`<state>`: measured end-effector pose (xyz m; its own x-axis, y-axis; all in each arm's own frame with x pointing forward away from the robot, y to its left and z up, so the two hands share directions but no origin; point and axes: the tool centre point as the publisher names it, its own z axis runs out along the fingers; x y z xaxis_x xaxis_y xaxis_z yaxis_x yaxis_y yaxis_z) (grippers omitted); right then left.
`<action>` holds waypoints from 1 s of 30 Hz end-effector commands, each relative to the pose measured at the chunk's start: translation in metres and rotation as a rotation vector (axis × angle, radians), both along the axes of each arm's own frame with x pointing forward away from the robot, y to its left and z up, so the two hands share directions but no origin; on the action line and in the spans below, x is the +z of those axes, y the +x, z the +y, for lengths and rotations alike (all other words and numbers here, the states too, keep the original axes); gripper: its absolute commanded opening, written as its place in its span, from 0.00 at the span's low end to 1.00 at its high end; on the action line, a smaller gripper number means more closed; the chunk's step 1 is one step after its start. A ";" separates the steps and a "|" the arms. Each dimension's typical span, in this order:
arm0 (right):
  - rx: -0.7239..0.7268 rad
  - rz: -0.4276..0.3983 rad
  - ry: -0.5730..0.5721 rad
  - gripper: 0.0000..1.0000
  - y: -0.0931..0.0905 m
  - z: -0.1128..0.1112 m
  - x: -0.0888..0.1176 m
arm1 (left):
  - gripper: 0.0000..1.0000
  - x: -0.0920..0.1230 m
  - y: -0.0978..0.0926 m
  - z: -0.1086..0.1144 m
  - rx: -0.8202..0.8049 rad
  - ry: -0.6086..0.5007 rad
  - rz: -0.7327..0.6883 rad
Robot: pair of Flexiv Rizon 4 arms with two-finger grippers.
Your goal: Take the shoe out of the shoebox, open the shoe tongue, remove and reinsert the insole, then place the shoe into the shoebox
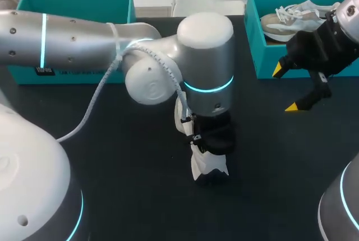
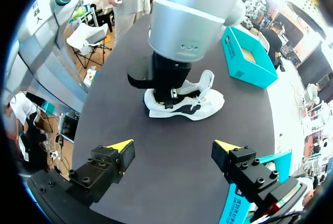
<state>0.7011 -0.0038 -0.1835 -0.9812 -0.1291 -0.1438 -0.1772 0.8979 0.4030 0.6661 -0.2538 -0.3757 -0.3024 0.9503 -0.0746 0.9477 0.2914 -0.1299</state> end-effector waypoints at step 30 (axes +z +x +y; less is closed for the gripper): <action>0.000 0.002 -0.003 1.00 0.001 0.001 -0.001 | 0.88 0.015 0.068 0.015 0.102 0.082 -0.525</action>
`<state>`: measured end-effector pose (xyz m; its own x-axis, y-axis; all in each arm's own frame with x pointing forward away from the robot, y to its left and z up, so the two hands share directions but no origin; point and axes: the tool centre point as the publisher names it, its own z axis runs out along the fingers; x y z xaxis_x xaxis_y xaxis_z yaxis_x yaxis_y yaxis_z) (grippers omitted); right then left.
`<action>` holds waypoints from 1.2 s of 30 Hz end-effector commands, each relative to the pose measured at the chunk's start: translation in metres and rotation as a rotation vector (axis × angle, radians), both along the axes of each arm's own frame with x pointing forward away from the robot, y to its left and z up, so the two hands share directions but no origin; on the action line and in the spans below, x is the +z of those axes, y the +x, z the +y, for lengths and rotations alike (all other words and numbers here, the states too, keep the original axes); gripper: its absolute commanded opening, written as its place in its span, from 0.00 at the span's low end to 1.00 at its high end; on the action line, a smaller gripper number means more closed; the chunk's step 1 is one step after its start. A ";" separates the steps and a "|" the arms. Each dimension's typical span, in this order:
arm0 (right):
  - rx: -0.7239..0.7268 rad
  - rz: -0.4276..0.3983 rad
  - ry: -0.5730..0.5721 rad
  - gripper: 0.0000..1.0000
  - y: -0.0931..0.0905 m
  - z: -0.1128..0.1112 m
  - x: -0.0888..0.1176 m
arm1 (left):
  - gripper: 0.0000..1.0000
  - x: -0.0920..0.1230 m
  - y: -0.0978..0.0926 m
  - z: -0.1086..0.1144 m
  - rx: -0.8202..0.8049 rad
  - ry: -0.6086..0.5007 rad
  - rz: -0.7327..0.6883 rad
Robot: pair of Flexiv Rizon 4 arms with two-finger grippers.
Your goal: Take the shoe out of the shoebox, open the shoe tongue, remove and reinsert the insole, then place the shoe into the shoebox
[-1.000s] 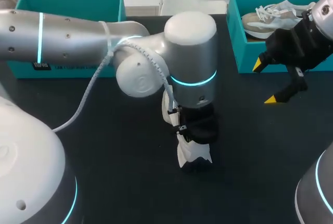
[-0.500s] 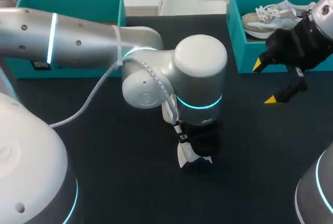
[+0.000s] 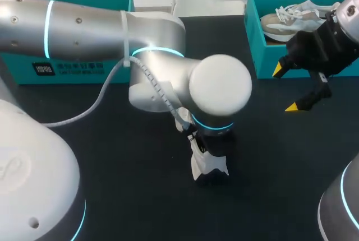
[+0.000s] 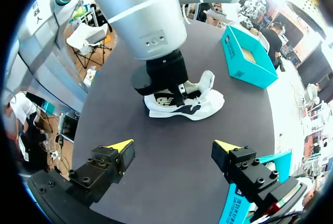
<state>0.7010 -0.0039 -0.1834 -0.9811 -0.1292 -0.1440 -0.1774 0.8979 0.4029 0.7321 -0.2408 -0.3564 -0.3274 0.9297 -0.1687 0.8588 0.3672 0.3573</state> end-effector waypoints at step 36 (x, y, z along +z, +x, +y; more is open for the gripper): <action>0.000 0.002 -0.003 1.00 0.001 0.001 -0.001 | 1.00 0.028 0.032 0.032 -0.132 0.093 0.003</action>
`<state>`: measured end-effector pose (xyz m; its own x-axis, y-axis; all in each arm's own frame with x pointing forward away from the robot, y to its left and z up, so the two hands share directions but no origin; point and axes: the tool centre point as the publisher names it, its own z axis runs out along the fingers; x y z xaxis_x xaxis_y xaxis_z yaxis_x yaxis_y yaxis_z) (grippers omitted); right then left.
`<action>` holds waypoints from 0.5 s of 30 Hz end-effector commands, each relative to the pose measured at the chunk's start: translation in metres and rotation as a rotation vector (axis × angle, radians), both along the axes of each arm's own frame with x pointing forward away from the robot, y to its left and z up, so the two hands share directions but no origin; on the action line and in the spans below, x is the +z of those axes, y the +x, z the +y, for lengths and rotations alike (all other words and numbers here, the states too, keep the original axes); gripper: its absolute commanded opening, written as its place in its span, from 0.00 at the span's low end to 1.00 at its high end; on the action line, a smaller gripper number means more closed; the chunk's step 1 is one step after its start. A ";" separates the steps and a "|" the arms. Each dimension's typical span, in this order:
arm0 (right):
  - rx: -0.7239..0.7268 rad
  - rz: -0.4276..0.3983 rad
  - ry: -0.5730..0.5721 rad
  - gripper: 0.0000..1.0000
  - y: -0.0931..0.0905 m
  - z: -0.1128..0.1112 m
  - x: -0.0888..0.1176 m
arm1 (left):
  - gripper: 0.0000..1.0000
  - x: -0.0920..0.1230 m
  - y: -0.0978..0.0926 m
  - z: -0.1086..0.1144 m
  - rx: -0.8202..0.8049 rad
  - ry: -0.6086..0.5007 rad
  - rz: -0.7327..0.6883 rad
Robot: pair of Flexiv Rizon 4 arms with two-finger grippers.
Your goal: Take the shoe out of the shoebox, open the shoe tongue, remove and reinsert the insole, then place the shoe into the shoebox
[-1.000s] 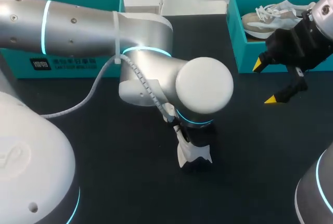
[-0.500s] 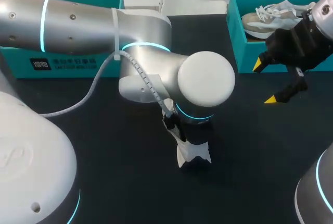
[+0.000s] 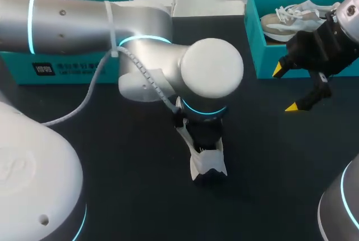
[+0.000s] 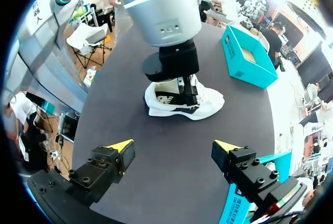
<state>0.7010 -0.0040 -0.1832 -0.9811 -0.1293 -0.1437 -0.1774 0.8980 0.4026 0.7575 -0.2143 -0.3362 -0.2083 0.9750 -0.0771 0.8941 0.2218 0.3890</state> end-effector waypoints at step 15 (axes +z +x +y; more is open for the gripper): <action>0.000 0.002 -0.003 1.00 0.001 0.001 -0.001 | 1.00 0.023 0.048 -0.003 0.018 -0.005 -0.020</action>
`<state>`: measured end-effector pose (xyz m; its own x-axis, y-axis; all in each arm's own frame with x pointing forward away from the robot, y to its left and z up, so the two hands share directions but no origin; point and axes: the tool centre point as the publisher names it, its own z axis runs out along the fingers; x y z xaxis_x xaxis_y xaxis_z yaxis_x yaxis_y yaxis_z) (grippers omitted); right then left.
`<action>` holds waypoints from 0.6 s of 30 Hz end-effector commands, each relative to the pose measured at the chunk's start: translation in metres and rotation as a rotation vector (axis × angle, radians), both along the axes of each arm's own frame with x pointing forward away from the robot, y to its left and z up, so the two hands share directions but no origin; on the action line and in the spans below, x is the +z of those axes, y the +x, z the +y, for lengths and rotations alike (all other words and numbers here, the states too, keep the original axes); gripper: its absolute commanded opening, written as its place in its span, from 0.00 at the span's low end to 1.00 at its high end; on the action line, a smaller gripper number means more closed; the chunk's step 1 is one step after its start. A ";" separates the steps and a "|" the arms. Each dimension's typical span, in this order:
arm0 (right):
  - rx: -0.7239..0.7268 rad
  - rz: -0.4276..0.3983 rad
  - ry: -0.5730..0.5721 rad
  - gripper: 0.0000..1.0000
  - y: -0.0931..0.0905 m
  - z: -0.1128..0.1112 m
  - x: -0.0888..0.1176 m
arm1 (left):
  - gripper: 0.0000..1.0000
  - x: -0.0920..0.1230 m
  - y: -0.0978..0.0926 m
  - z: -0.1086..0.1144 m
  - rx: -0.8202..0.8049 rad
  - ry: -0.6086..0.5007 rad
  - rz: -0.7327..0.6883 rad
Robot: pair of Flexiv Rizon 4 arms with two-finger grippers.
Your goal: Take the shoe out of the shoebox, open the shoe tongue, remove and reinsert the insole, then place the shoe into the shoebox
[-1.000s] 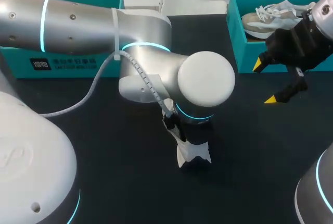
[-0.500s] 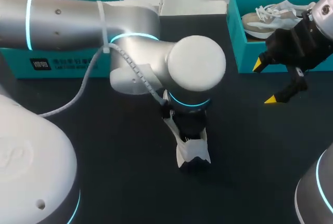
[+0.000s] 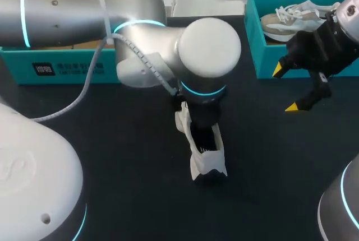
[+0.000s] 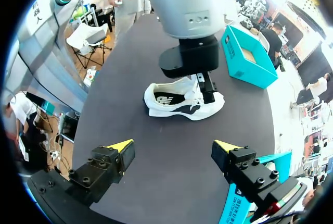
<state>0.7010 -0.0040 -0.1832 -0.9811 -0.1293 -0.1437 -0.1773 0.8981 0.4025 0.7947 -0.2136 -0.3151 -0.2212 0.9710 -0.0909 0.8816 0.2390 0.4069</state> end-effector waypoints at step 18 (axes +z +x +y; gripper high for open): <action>0.000 0.002 -0.003 1.00 0.001 0.001 -0.001 | 0.22 0.004 0.003 0.000 -0.058 0.022 0.038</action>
